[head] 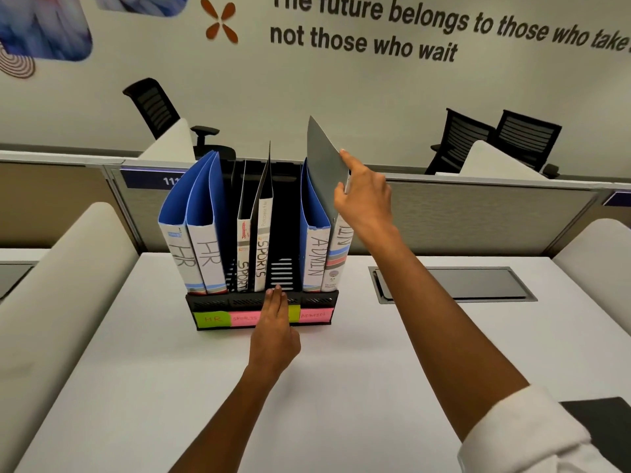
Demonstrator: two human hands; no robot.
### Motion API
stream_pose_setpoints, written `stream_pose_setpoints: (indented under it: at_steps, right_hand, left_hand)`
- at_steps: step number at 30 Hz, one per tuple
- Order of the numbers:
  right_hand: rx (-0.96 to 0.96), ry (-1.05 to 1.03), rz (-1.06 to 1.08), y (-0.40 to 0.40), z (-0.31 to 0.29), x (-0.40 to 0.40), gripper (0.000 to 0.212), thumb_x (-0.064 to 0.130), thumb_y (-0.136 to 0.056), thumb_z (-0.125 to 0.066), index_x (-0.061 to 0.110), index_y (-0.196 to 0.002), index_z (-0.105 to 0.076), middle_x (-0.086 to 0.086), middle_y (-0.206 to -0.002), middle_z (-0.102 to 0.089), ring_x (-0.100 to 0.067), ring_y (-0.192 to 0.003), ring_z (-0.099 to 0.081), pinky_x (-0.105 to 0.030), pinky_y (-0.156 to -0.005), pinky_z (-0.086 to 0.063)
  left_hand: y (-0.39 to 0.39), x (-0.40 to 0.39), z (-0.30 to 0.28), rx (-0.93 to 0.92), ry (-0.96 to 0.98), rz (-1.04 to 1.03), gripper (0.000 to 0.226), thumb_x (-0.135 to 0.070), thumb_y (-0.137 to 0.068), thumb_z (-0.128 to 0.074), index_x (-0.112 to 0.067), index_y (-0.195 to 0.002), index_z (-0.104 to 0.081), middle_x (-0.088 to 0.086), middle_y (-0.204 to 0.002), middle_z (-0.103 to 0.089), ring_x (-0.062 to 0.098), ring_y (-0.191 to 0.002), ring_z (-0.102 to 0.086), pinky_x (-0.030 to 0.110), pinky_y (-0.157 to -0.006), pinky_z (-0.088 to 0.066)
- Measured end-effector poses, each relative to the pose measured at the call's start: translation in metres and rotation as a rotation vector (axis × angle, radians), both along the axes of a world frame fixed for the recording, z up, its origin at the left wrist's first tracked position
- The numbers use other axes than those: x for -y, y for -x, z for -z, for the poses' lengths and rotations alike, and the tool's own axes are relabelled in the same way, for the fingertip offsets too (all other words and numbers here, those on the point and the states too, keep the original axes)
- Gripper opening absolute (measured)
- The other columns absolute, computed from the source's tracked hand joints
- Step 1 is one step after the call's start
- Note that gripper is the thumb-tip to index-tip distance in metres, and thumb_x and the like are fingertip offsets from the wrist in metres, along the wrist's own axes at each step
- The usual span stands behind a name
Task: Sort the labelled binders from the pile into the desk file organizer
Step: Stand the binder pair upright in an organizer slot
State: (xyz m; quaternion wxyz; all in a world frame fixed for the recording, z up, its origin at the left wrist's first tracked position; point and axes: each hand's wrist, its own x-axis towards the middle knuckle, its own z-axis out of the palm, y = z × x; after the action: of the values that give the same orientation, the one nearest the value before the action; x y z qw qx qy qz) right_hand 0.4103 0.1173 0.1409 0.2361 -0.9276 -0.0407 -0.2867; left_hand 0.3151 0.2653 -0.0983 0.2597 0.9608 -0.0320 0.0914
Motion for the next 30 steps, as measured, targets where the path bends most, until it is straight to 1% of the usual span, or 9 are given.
stream_pose_setpoints:
  at_steps: [4, 14, 18, 24, 26, 27, 28, 29, 30]
  right_hand:
    - [-0.016, 0.003, 0.003, -0.003, 0.003, 0.002, 0.06, 0.018, -0.09, -0.06, 0.026, -0.146, -0.038, -0.012, -0.115, -0.068, -0.031, -0.102, -0.064, -0.038, -0.087, -0.053]
    - [-0.08, -0.008, -0.003, -0.002, 0.032, -0.001, 0.061, 0.02, -0.093, -0.058, 0.029, -0.148, -0.034, -0.016, -0.113, -0.067, -0.032, -0.098, -0.064, -0.04, -0.083, -0.054]
    - [-0.096, -0.029, -0.009, 0.0, 0.051, -0.001, 0.056, 0.022, -0.096, -0.053, 0.027, -0.148, -0.033, -0.015, -0.102, -0.069, -0.027, -0.085, -0.065, -0.038, -0.075, -0.058]
    - [-0.098, -0.053, -0.018, 0.001, 0.072, -0.003, 0.044, 0.035, -0.103, -0.035, 0.025, -0.144, -0.041, -0.008, -0.083, -0.067, -0.021, -0.074, -0.062, -0.035, -0.063, -0.053]
    - [-0.125, -0.076, -0.022, 0.002, 0.079, -0.003, 0.043, 0.04, -0.104, -0.027, 0.021, -0.129, -0.056, -0.005, -0.077, -0.063, -0.02, -0.073, -0.062, -0.035, -0.061, -0.051]
    - [-0.142, -0.094, -0.019, 0.002, 0.082, -0.003, 0.048, 0.042, -0.104, -0.024, 0.017, -0.106, -0.064, -0.005, -0.074, -0.062, -0.022, -0.073, -0.062, -0.037, -0.06, -0.051]
    - [-0.158, -0.109, -0.007, 0.002, 0.084, -0.004, 0.052, 0.044, -0.104, -0.021, 0.018, -0.081, -0.06, -0.005, -0.072, -0.06, -0.023, -0.071, -0.062, -0.038, -0.058, -0.05]
    - [-0.17, -0.114, 0.007, 0.002, 0.085, -0.004, 0.054, 0.045, -0.103, -0.02, 0.021, -0.066, -0.05, -0.005, -0.069, -0.059, -0.023, -0.069, -0.06, -0.037, -0.055, -0.046]
    - [-0.173, -0.11, 0.016, 0.002, 0.085, -0.005, 0.054, 0.046, -0.103, -0.019, 0.024, -0.06, -0.042, -0.003, -0.067, -0.057, -0.021, -0.066, -0.058, -0.034, -0.053, -0.042]
  left_hand:
    - [0.0, 0.002, 0.0, 0.0, 0.002, -0.007, 0.073, -0.012, -0.091, -0.05, -0.004, -0.153, -0.014, 0.005, -0.163, -0.007, 0.018, -0.151, 0.002, 0.025, -0.121, -0.017]
    - [0.001, 0.004, -0.003, -0.013, -0.027, -0.008, 0.073, -0.015, -0.092, -0.052, -0.004, -0.153, -0.014, 0.007, -0.163, -0.007, 0.02, -0.151, 0.002, 0.029, -0.122, -0.018]
    - [0.001, 0.004, -0.003, -0.008, -0.024, -0.01, 0.073, -0.015, -0.091, -0.052, -0.004, -0.153, -0.015, 0.007, -0.163, -0.007, 0.019, -0.151, 0.002, 0.026, -0.12, -0.015]
    - [0.001, 0.004, -0.001, -0.005, -0.021, -0.006, 0.072, -0.015, -0.091, -0.051, -0.003, -0.153, -0.016, 0.008, -0.163, -0.006, 0.02, -0.151, 0.003, 0.027, -0.121, -0.017]
    - [0.001, 0.004, 0.0, -0.002, -0.016, -0.008, 0.072, -0.015, -0.092, -0.051, -0.003, -0.153, -0.015, 0.007, -0.163, -0.006, 0.02, -0.151, 0.004, 0.026, -0.121, -0.017]
    - [0.001, 0.005, 0.0, -0.002, -0.014, -0.01, 0.072, -0.015, -0.092, -0.051, -0.003, -0.153, -0.015, 0.007, -0.163, -0.005, 0.02, -0.151, 0.004, 0.026, -0.12, -0.017]
    - [0.001, 0.005, 0.0, -0.002, -0.012, -0.011, 0.072, -0.015, -0.092, -0.051, -0.003, -0.153, -0.015, 0.007, -0.163, -0.006, 0.02, -0.151, 0.004, 0.026, -0.12, -0.018]
    - [0.002, 0.005, 0.0, -0.003, -0.01, -0.012, 0.071, -0.014, -0.092, -0.051, -0.003, -0.153, -0.016, 0.007, -0.163, -0.006, 0.02, -0.151, 0.003, 0.027, -0.121, -0.018]
    - [0.002, 0.005, -0.001, -0.004, -0.01, -0.011, 0.071, -0.014, -0.092, -0.051, -0.003, -0.153, -0.016, 0.008, -0.163, -0.007, 0.02, -0.151, 0.003, 0.028, -0.121, -0.018]
